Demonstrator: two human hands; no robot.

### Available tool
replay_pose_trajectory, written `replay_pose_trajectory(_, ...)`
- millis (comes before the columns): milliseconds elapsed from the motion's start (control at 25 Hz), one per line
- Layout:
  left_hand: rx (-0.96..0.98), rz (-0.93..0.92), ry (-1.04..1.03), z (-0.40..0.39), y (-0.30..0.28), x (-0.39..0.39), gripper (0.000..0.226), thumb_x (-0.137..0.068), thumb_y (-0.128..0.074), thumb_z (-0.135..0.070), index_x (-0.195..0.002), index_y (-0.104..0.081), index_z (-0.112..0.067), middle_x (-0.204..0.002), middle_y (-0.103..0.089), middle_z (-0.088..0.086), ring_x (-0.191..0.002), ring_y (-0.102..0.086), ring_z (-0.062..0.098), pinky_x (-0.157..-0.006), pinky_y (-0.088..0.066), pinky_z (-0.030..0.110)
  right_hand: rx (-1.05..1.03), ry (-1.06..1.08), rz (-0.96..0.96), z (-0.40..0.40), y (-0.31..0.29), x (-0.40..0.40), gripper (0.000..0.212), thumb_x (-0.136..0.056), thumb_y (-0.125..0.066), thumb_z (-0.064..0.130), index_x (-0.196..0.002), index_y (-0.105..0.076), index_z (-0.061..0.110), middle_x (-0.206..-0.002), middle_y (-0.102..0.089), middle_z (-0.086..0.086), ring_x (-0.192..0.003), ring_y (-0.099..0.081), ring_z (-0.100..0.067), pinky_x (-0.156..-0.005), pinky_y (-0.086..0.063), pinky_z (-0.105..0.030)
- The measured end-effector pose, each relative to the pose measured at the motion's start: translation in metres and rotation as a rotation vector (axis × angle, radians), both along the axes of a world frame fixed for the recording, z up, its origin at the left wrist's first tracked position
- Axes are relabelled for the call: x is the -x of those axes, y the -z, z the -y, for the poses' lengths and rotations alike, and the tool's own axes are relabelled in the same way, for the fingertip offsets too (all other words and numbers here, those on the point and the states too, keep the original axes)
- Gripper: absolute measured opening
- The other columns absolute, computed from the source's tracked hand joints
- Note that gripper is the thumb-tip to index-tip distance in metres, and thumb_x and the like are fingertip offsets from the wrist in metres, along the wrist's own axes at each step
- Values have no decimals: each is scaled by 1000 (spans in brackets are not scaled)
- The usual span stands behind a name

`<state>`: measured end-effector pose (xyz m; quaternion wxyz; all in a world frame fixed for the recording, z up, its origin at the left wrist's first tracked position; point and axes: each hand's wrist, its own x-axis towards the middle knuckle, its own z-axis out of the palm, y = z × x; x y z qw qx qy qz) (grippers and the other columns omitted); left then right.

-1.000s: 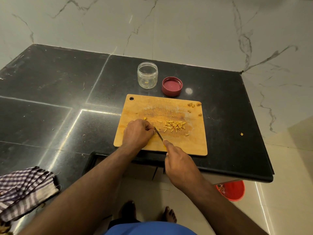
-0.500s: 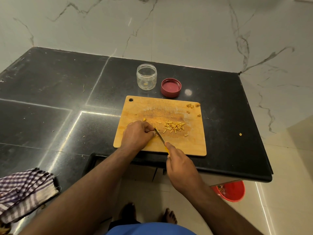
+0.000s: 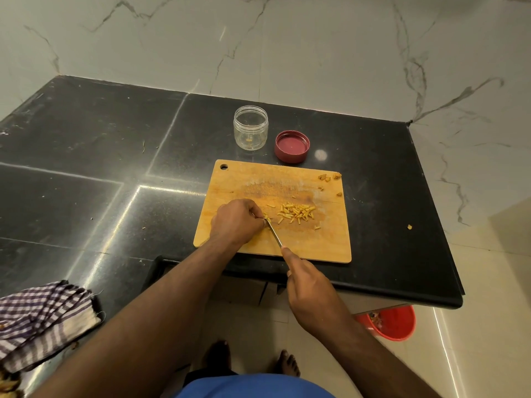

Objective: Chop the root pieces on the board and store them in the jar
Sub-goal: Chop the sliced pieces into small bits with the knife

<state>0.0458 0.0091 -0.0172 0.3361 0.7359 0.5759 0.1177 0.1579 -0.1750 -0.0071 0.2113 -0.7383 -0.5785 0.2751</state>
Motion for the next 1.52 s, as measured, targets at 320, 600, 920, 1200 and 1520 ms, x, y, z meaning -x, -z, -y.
replay_pose_trajectory(320,-17,-43,13,0,3,0,15,-82,-76,-40,-77,-63,-35,-86,-65,-14,-94,-60,17,-78,-57,42,17,-27,101,3,6,3,58,-102,-35,19,-155,-15,33,-106,-51,3,-80,-53,-13,-69,-50,-34)
replay_pose_trajectory(600,-6,-85,15,2,-5,-5,15,-82,-74,-38,-81,-61,-30,-87,-64,-9,-92,-58,19,-79,-55,44,49,97,-124,4,-11,0,50,-104,-39,25,-152,-28,35,-114,-58,4,-85,-51,0,-65,-38,-13)
replay_pose_trajectory(920,64,38,14,0,-8,2,7,-88,-72,-23,-84,-68,-29,-88,-67,-10,-88,-62,12,-78,-58,39,-74,119,-2,11,-20,-14,49,-104,-39,25,-152,-29,30,-132,-53,5,-109,-51,-4,-90,-48,-25)
replay_pose_trajectory(1200,-77,197,149,7,-21,11,41,-88,-58,-4,-111,-73,-35,-114,-61,-8,-107,-55,10,-82,-48,28,-93,90,-26,-4,-18,-23,49,-102,-42,22,-148,-36,34,-117,-54,10,-93,-53,-5,-76,-47,-22)
replay_pose_trajectory(1520,-313,-64,374,10,-20,9,49,-94,-54,-7,-124,-68,-44,-112,-52,-11,-110,-46,15,-89,-43,41,-128,50,250,-6,-28,-29,49,-100,-45,26,-146,-38,43,-91,-36,9,-61,-43,-11,-50,-42,-23)
